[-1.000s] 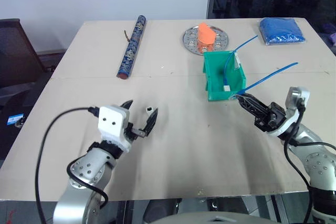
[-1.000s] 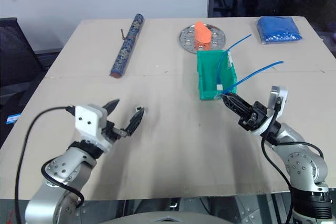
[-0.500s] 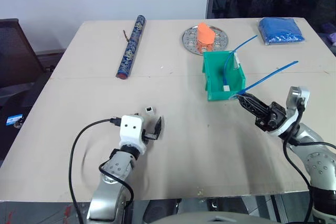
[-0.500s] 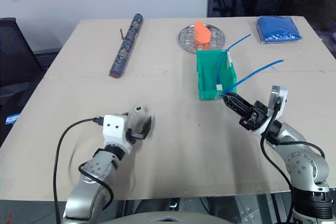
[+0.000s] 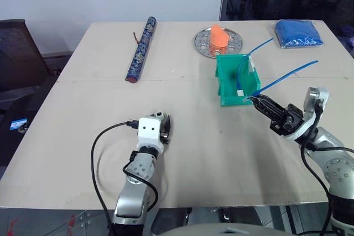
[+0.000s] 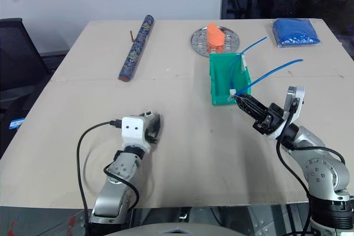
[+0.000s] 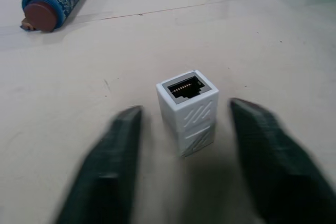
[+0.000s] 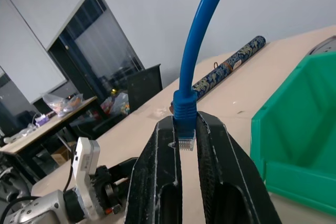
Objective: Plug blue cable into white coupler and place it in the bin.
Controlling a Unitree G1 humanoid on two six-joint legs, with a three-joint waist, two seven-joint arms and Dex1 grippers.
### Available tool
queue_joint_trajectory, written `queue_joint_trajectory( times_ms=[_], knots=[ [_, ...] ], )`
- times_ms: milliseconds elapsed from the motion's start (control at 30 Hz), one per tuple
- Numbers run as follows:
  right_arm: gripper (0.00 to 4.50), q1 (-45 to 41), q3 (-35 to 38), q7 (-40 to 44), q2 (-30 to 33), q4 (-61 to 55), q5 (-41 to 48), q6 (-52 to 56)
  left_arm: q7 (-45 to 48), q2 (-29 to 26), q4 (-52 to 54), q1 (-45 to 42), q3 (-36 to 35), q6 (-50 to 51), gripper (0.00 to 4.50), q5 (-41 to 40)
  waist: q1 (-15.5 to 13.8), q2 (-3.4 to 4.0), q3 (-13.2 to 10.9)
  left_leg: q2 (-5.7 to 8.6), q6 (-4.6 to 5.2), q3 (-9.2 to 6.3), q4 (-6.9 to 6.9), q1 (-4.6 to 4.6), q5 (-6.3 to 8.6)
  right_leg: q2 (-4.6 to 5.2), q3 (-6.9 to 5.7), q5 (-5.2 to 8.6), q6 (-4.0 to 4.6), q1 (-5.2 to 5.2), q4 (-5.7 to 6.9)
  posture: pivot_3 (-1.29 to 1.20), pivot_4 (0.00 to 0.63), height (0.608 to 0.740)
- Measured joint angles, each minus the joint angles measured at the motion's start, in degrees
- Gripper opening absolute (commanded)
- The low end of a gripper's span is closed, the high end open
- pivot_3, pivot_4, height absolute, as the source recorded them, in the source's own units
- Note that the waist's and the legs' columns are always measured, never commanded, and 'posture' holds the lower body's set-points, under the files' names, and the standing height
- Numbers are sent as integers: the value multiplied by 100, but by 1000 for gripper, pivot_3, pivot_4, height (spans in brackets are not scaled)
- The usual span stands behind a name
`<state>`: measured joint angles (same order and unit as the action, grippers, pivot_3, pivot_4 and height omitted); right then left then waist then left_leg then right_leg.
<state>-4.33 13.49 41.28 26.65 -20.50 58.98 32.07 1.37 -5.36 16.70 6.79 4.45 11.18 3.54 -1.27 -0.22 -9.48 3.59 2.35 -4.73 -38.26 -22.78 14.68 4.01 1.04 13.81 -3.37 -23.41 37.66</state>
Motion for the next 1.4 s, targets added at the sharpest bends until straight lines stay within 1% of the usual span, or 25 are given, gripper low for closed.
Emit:
queue_joint_trajectory(
  times_ms=[33,67,233,333,400,467,533,567,633,700,767,867,933,1000,1100,1267,1400],
  knots=[
    [0,-3,0,0,0,0,3,9,-14,3,-8,-3,0,-10,644,18,1,0,0,0,0,-1,0,0,0,0,-1,0,0,0,2,0,150,740],
    [0,-7,0,0,-1,0,3,10,-36,6,-26,-25,0,-15,588,35,2,0,0,0,0,-2,0,0,0,-1,-3,0,0,0,2,0,150,740],
    [0,-29,-11,-9,-39,0,-24,8,-26,-35,-118,-128,-15,-46,588,79,15,0,0,0,0,-3,0,1,0,-4,-8,0,0,0,2,0,150,740],
    [0,-132,-97,-23,-98,-2,-152,-27,440,-428,-495,-465,27,-312,588,48,13,1,0,0,-1,-7,0,1,-1,-7,-16,0,1,-1,5,0,150,740],
    [0,-204,-259,55,-90,-2,-356,-95,1192,-735,-868,-828,72,-504,588,-281,15,2,1,0,-2,-6,0,1,-1,-8,-26,0,2,-1,6,0,150,740],
    [0,-272,-495,256,-4,-3,-666,-186,2161,-951,-1215,-1206,163,-666,588,-756,31,2,0,3,-1,-2,-1,-1,-1,-6,-25,0,2,-2,1,0,150,740],
    [0,-402,-825,562,114,5,-1094,-417,3425,-1194,-1595,-1753,462,-754,588,-1219,44,1,-1,9,0,-1,-1,-6,-1,-6,-24,0,2,-4,-5,0,150,740],
    [0,-459,-936,665,150,11,-1244,-505,3854,-1301,-1680,-1932,589,-832,588,-1334,53,0,-1,9,0,-1,0,-7,-1,-7,-23,0,1,-5,-6,0,150,740],
    [0,-605,-1173,969,268,97,-1647,-783,5051,-1503,-1941,-2413,861,-1027,588,-1647,62,0,-1,10,0,-1,4,-6,-1,-8,-23,0,2,-7,-7,0,150,740],
    [0,-698,-1350,1278,400,213,-1948,-1027,5962,-1564,-2329,-2822,1014,-1052,588,-1890,64,0,-1,8,0,-3,9,-6,-1,-12,-24,0,2,-12,-6,0,150,740],
    [0,-784,-1565,1706,584,381,-2299,-1344,6792,-1571,-3034,-3301,1215,-1322,588,-1923,62,0,-1,8,0,-5,9,-6,-1,-35,-27,0,1,-12,-4,0,150,740],
    [0,-868,-1799,2155,718,608,-2729,-1787,7597,-1533,-3895,-3746,1439,-1848,588,-1816,75,-3,-3,5,1,-4,9,-6,0,-36,-25,0,1,-12,-4,0,150,740],
    [0,-976,-2022,2473,818,899,-3111,-2198,8062,-1402,-4547,-4115,1514,-2009,588,-1782,68,-8,-7,7,1,-5,7,-7,0,-39,-27,0,1,-12,-3,0,150,740],
    [0,-1056,-2197,2726,814,1213,-3400,-2625,8411,-1249,-5035,-4464,1533,-2216,588,-1718,65,-13,-10,8,2,-4,4,-7,0,-39,-26,0,0,-11,-2,0,150,740],
    [0,-1111,-2303,2981,787,1520,-3637,-3113,8759,-1154,-5442,-4694,1532,-2414,588,-1677,70,-14,-10,8,2,-3,3,-7,0,-39,-23,0,0,-12,-1,0,150,740],
    [0,-1268,-2402,3215,702,1964,-3849,-3617,9032,-1102,-5752,-4720,1530,-2612,588,-1615,119,-17,-12,4,1,-8,3,-7,0,-42,-25,0,0,-14,6,0,150,740],
    [0,-1382,-2430,3328,660,2156,-3882,-3762,9064,-1119,-5785,-4723,1531,-2676,588,-1605,140,-17,-12,4,2,-8,0,-7,0,-41,-24,0,0,-14,9,0,150,740]
  ],
)
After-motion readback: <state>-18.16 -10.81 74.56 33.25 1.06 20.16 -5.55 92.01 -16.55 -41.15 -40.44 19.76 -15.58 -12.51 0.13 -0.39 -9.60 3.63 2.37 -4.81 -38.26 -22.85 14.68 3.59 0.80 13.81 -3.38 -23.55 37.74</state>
